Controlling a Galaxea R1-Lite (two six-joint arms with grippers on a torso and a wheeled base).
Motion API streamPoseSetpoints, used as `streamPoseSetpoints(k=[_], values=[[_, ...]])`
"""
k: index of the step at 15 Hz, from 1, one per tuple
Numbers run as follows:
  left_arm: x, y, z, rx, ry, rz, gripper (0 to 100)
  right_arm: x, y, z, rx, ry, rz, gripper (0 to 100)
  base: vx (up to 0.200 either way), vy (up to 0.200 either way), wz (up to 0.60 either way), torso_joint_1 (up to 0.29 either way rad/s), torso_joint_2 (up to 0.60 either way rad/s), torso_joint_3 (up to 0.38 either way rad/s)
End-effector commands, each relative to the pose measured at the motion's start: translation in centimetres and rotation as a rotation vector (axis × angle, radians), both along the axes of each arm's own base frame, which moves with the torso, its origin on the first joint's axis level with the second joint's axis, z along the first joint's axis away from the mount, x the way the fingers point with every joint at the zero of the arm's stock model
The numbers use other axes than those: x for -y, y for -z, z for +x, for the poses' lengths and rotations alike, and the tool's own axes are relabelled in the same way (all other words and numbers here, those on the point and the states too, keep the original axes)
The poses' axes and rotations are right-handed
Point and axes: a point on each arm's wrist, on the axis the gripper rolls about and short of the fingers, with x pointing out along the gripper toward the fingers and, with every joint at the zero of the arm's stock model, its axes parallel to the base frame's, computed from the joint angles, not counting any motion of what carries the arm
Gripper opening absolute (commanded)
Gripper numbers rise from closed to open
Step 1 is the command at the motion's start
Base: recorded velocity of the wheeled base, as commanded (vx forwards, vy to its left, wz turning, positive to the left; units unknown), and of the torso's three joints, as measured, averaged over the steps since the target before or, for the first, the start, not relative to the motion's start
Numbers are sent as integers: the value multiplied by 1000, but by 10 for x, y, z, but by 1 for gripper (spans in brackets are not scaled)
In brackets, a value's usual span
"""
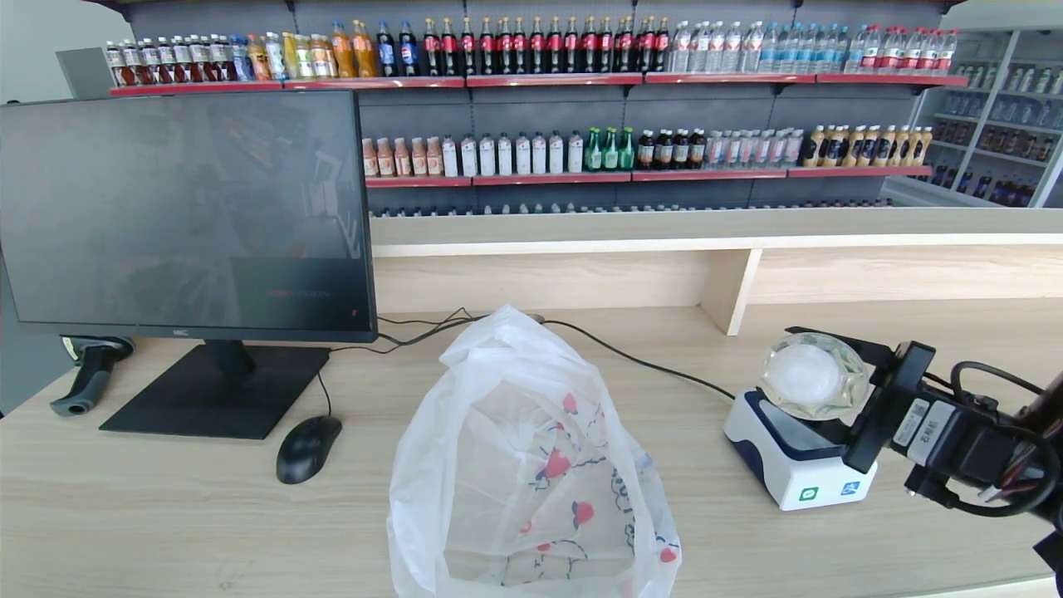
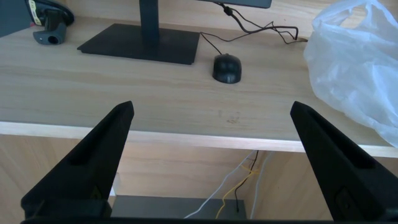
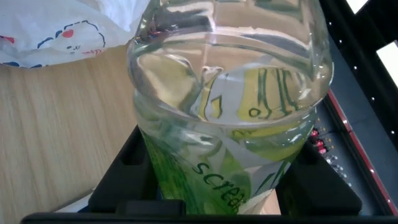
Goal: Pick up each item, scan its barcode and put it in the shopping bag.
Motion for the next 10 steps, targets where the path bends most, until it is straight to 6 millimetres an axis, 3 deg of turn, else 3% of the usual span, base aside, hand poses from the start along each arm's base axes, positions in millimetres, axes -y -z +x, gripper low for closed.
streamPoseSetpoints(k=[1,6,10], values=[[0,0,0,1,-1,-1,100,1,-8,-9,18,27,20,0,0,0,0,0,0,0],[0,0,0,1,-1,-1,100,-6,-33,-15,10,109,187,0,0,0,0,0,0,0],[0,0,0,1,-1,0,100,-37,-60,-43,13,171,430,0,0,0,0,0,0,0]])
